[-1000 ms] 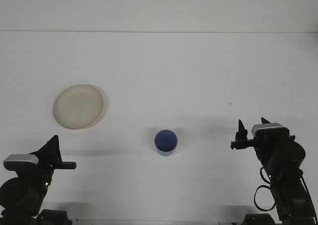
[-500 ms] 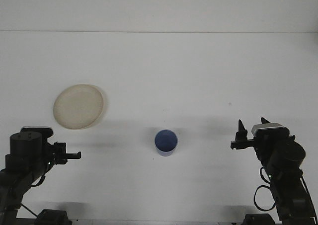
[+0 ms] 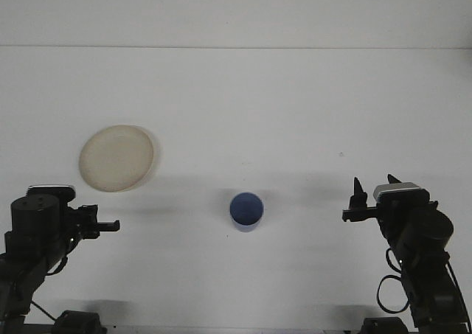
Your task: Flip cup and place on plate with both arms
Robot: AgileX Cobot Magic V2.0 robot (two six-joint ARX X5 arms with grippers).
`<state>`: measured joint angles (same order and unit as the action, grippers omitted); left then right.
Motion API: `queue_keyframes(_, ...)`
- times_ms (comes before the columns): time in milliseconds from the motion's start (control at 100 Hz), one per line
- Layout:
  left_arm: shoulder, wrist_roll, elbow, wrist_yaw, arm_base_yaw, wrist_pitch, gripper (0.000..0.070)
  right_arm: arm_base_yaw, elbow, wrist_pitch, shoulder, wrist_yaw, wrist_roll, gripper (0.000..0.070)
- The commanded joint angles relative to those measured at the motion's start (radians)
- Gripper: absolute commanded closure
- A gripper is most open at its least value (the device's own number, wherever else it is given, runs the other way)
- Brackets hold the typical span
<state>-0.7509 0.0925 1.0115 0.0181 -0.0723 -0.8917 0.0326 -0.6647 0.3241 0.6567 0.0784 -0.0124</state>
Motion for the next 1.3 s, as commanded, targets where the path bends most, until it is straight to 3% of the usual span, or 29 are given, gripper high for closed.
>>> queue_keyframes(0,-0.002,0.003,0.016,0.002,0.0,0.0,0.0623,0.003,-0.003,-0.01,0.003,0.0,-0.01,0.0209)
queue_keyframes(120,0.001,0.003,0.016,0.002,0.0,-0.011,0.0248,0.003,-0.003,-0.01,0.003,0.0,-0.01,0.0209)
queue_keyframes(150,0.0,0.002,0.016,0.002,0.0,-0.014,0.0188,0.003,-0.003,-0.01,0.003,0.0,-0.01,0.0209)
queue_keyframes(190,0.0,0.002,0.016,0.002,0.0,-0.02,0.0157,0.003,-0.003,-0.01,0.003,0.0,-0.01,0.0209)
queue_keyframes(620,-0.134,0.007,0.118,0.053,-0.063,-0.164,0.0163,0.003,-0.003,-0.01,0.003,0.0,-0.01,0.0209)
queue_keyframes(960,-0.428,0.086,0.349,0.053,-0.357,-0.132,0.0169,0.003,-0.003,-0.01,0.003,0.0,-0.01,0.0209)
queue_keyframes(1290,-0.742,0.095,0.554,0.053,-0.611,-0.092,0.0169,0.003,-0.003,-0.01,0.003,0.0,-0.01,0.0209)
